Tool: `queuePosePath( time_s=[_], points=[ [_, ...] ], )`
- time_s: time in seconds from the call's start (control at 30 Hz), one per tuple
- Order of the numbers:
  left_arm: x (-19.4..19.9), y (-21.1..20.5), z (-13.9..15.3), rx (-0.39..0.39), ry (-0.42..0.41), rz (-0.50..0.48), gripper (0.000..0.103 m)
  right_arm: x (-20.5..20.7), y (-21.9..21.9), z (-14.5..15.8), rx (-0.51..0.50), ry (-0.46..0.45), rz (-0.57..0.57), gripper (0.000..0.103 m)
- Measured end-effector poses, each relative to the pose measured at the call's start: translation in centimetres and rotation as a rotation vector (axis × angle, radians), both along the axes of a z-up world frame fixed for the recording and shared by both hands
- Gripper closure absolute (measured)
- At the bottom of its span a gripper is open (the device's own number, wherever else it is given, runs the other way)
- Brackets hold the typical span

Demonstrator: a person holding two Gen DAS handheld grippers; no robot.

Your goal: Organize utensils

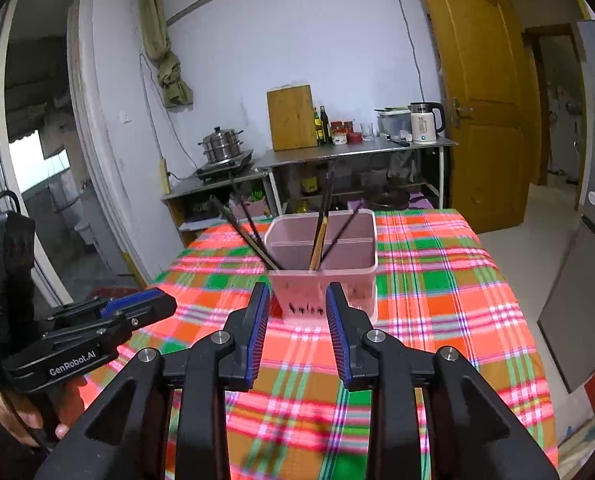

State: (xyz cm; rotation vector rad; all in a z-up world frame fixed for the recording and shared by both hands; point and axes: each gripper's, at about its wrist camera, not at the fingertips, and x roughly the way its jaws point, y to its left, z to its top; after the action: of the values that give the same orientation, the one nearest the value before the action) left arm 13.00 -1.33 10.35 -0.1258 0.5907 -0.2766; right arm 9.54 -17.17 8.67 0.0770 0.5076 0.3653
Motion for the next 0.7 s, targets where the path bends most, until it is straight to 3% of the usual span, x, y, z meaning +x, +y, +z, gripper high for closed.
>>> queuePosePath(
  time_s=[0.47, 0.57, 0.7],
  points=[
    [-4.6, -1.2, -4.7, 0.096, -0.097, 0.05, 0.083, -4.3, 1.2, -5.6, -0.055, -0.023, -0.021, 0.071],
    [-5.2, -1.6, -6.0, 0.097, -0.089, 0.053, 0.082, -4.6, 1.2, -6.8, -0.05, -0.006, -0.021, 0.066],
    [-5.8, -2.1, -7.2, 0.105, -0.084, 0.06, 0.072, -5.1, 1.3, -7.8, -0.062, -0.007, -0.027, 0.066]
  ],
)
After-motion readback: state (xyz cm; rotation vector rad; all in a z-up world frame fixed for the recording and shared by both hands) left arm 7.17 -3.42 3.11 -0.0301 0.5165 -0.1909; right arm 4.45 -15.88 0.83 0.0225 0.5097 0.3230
